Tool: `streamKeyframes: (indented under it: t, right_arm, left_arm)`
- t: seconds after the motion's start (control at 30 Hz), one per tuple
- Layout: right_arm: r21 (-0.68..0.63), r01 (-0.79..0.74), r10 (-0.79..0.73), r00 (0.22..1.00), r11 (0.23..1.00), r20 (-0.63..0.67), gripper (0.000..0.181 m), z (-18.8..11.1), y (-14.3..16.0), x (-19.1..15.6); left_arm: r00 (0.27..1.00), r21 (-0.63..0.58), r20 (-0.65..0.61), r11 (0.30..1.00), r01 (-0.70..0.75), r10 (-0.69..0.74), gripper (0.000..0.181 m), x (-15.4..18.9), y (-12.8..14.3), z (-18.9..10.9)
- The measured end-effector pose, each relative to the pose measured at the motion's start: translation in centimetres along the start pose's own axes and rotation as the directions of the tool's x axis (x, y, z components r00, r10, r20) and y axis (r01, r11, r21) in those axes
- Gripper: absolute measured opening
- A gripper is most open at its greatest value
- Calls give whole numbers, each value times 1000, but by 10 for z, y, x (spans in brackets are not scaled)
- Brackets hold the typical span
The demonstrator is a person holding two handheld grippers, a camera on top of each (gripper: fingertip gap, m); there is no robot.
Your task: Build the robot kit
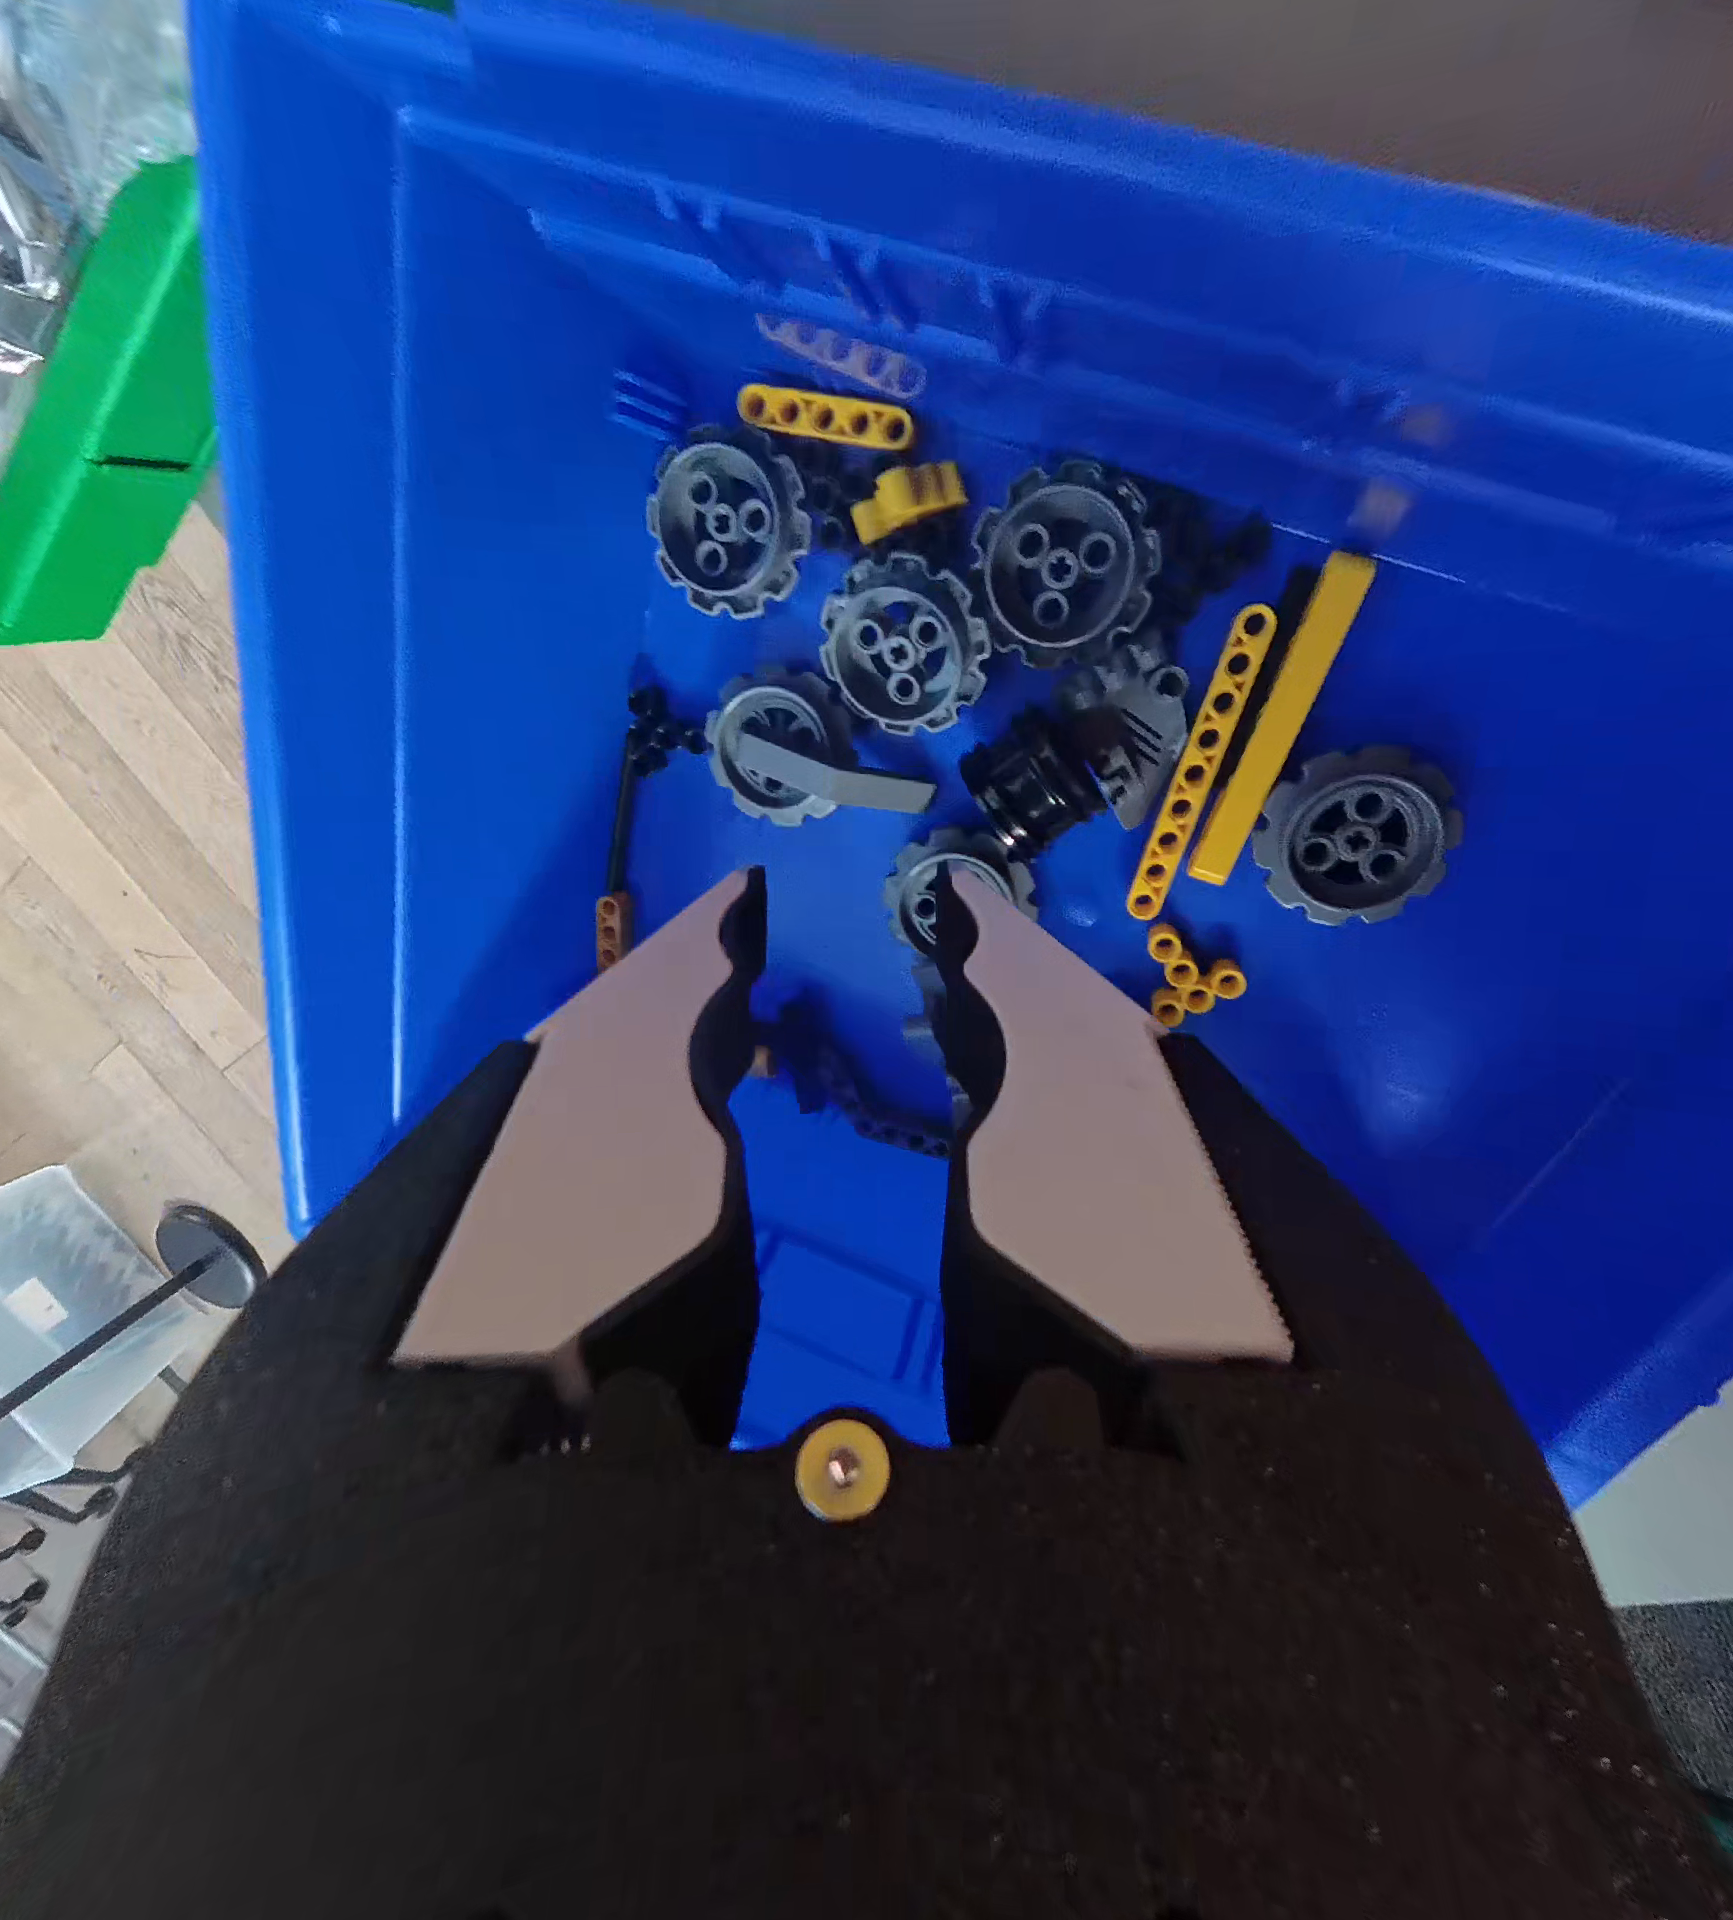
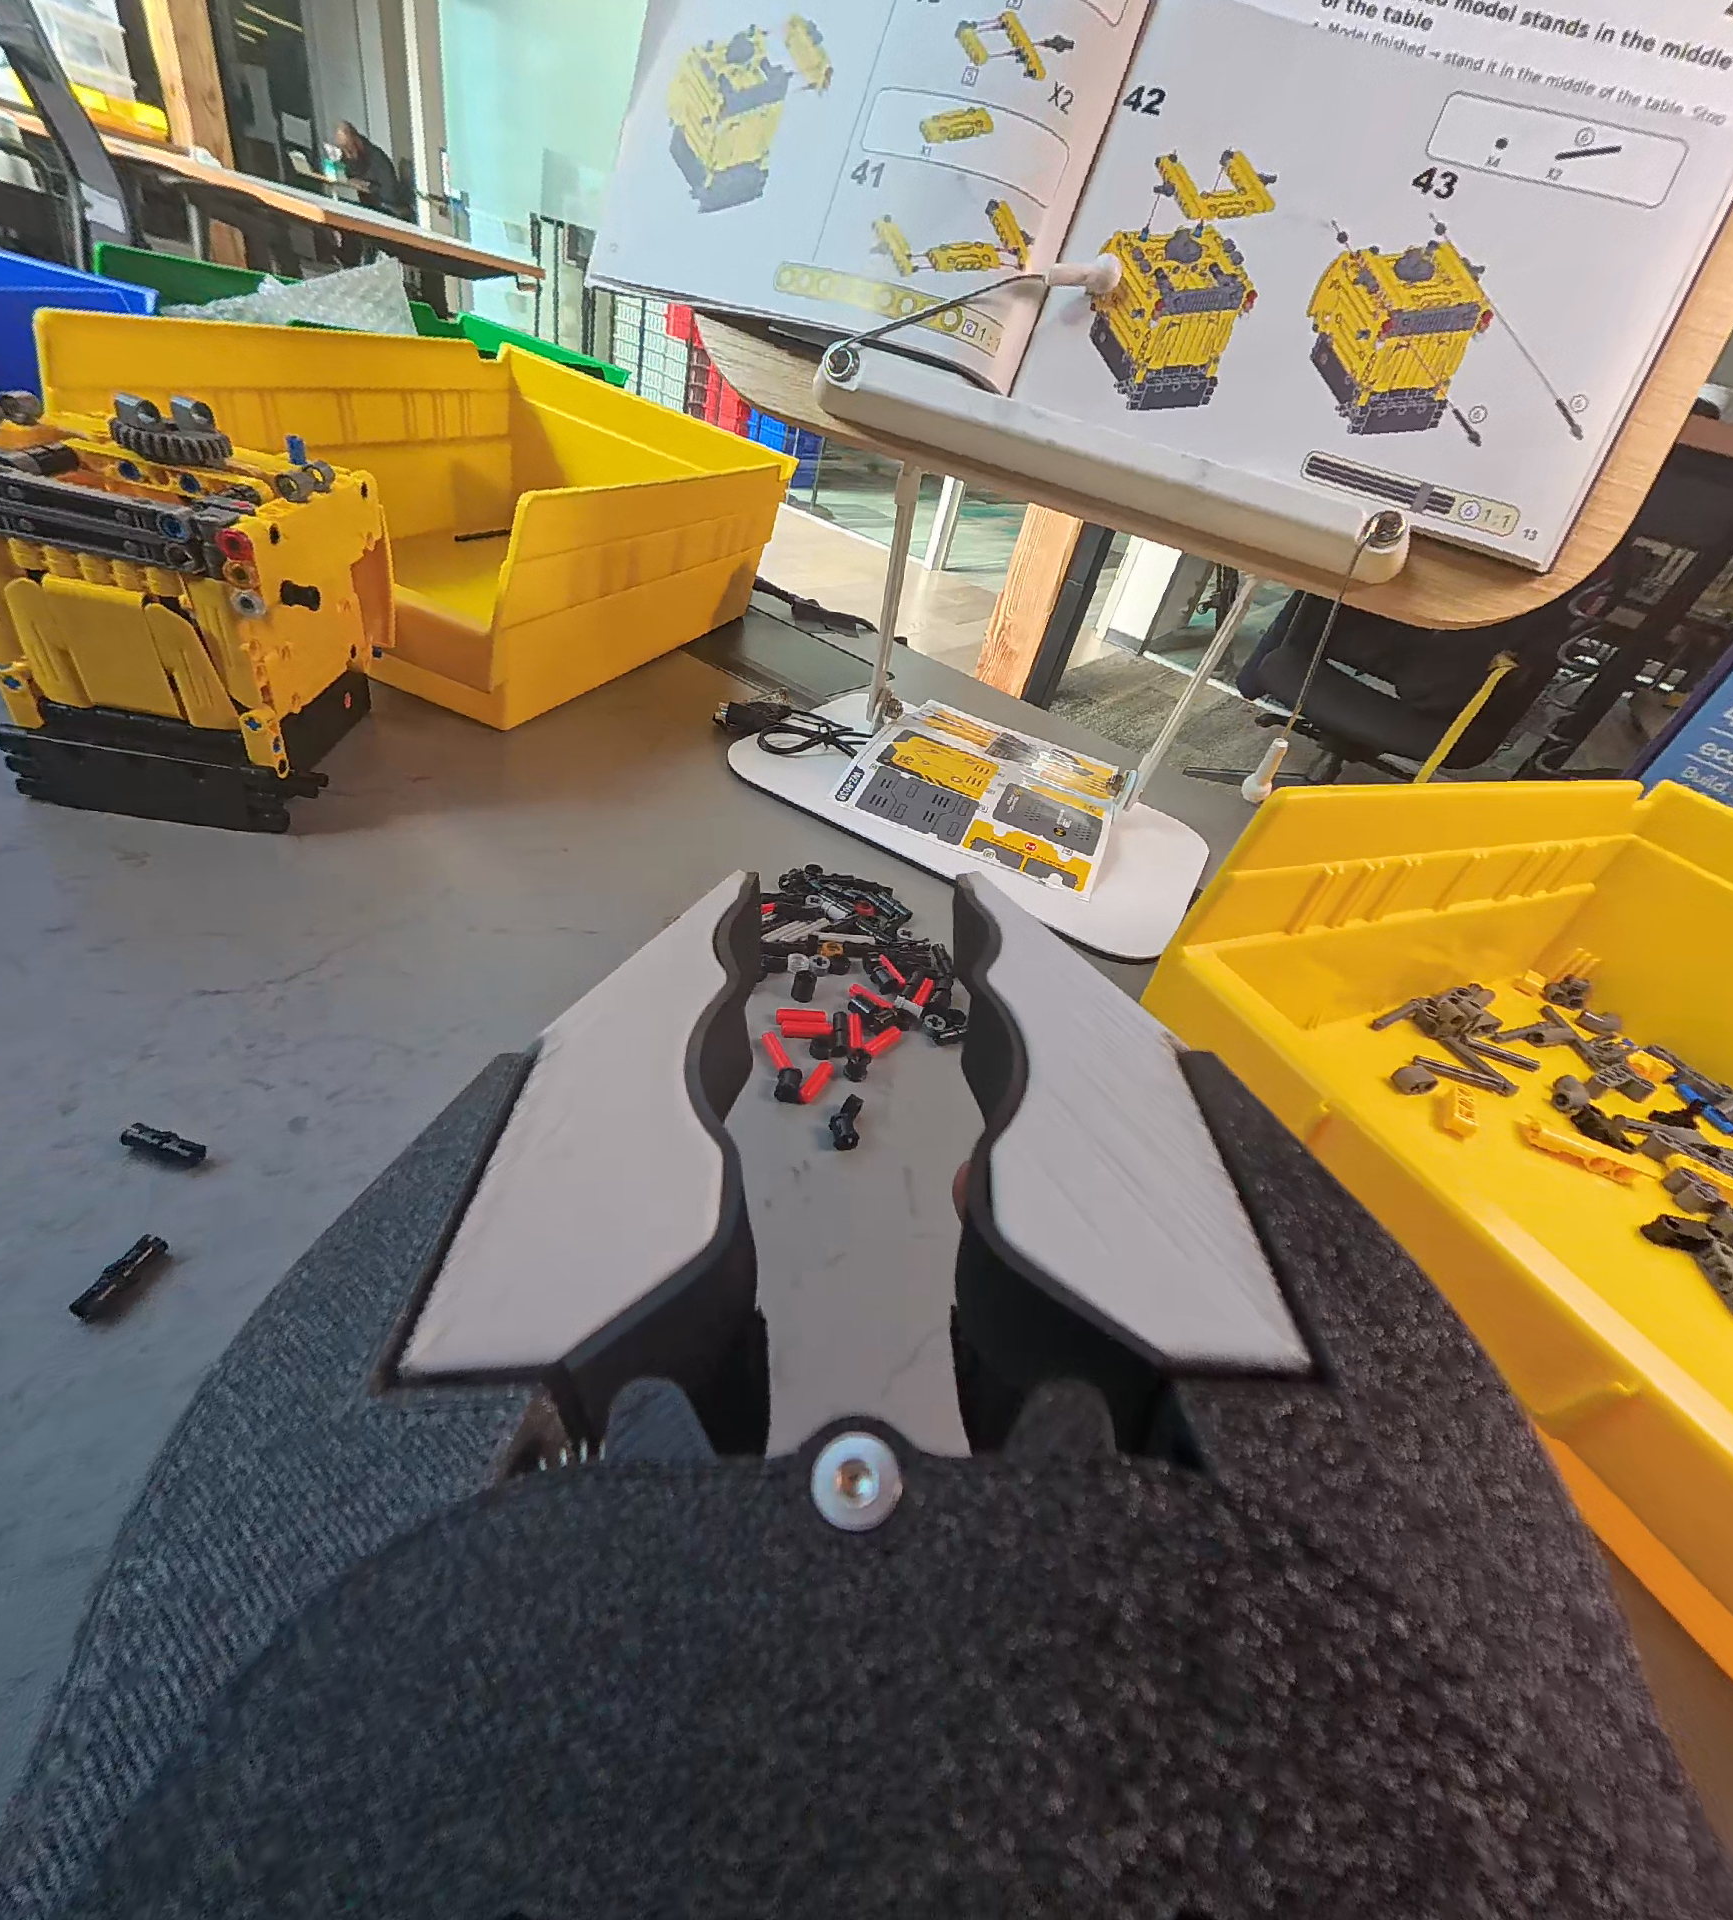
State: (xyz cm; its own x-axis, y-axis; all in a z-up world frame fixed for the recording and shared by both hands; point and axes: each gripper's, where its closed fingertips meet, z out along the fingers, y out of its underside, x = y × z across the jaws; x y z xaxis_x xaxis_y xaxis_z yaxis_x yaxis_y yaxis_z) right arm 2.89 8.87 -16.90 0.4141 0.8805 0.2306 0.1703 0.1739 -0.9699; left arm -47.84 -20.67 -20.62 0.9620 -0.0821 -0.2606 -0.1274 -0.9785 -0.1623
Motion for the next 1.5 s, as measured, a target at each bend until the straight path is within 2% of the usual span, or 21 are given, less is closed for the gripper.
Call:
streamKeyframes:
  t: [0.07,0.23,0.33,0.37,0.4,0.47,0.5,0.7,0.83,0.93,1.0,1.1,1.2,1.37,1.5]
  right_arm:
    - [0,-1,1,1000,1000,-6,36,0,0,2]
    - [6,-9,9,1000,1000,-23,36,0,0,8]
    - [5,-20,20,999,1000,-26,36,0,1,10]
    - [3,-17,17,999,1000,-27,36,0,1,10]
    - [2,-15,15,1000,1000,-26,36,0,1,9]
    - [-2,-11,11,1000,1000,-25,36,0,1,9]
    - [-5,-10,10,1000,1000,-24,36,1,2,9]
    - [-18,3,-3,1000,1000,-17,36,2,4,6]
    - [-31,15,-16,1000,999,-9,36,4,5,4]
    - [-31,21,-21,1000,999,-5,36,4,5,3]
    - [-29,19,-19,1000,999,0,36,4,5,3]
    - [-30,13,-13,1000,999,7,36,4,5,2]
    - [-37,15,-15,1000,999,14,36,5,6,1]
    - [-41,24,-23,1000,999,18,36,5,7,0]
    - [-39,26,-25,999,999,20,36,5,7,-1]
  left_arm:
    - [999,42,2,999,34,-34,34,-13,-13,2]
    - [991,253,-119,963,91,-62,34,-11,-71,13]
    - [987,266,-153,960,82,-42,31,-9,-86,30]
    - [987,281,-157,956,85,-42,41,-12,-90,31]
    - [984,292,-170,952,93,-44,42,-13,-93,33]
    - [977,287,-213,954,88,-26,40,-10,-94,37]
    - [978,278,-207,958,75,-17,45,-12,-92,42]
    - [976,206,-214,979,12,33,49,-9,-87,72]
    - [975,201,-212,979,-18,62,47,-10,-88,77]
    - [984,167,-135,982,-91,114,23,-17,-81,78]
    - [977,137,-162,984,-116,138,0,-9,-73,79]
    - [977,129,-146,982,-135,153,0,-7,-65,78]
    - [982,159,-160,984,-76,101,2,-7,-65,74]
    - [970,262,-214,950,172,-117,31,-18,-91,67]
    - [956,224,-228,946,236,-184,29,-18,-90,79]
